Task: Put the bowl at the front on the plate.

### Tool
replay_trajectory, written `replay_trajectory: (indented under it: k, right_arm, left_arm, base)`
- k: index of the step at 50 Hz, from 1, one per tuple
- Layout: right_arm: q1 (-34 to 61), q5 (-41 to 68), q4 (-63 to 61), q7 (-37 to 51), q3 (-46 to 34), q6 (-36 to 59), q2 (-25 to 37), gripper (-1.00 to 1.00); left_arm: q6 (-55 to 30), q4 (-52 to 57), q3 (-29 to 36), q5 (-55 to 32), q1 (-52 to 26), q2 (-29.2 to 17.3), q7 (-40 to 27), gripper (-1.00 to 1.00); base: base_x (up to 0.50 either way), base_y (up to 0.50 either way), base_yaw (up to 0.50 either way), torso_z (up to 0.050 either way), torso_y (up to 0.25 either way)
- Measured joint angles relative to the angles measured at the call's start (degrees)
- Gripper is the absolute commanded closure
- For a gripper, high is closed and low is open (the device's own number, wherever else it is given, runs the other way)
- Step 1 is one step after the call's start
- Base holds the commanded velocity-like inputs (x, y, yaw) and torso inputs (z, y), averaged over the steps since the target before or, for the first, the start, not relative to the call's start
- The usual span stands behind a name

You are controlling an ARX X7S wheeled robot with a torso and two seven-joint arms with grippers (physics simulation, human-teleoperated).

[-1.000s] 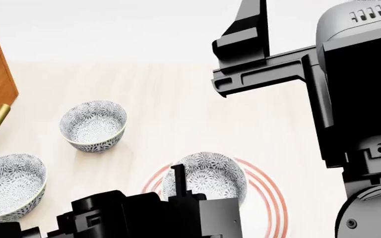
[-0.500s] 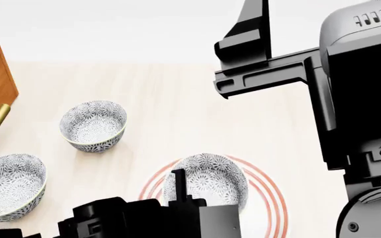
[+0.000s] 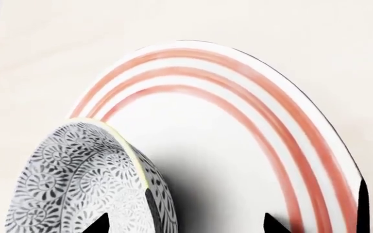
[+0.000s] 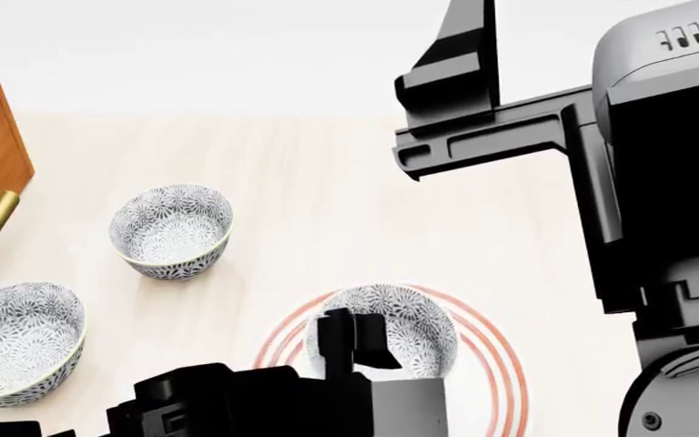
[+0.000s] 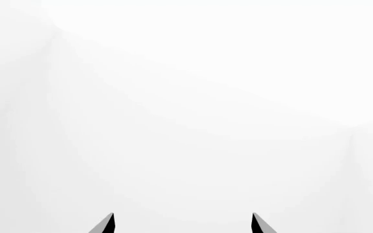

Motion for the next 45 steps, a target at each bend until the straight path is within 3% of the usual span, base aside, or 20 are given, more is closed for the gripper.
replay_trajectory:
  k: [21,45]
  right_arm:
    - [0.8,0.6,-0.7,0.7,0.1,0.7,0.1,-1.0]
    - [1.5,1.2,-1.2,1.4,0.0,1.4,0.3,-1.0]
  left_arm:
    - [2.2,0.6,-1.0,-2.3,-1.5,-0.1,-0.4,-1.0]
    - [2.5,3.2,-8.4,-10.0,-4.0,-2.4,-0.5,-1.0]
  base:
    - [0.0,0.0,0.0,0.0,0.0]
    - [0.0,0.0,0.0,0.0,0.0]
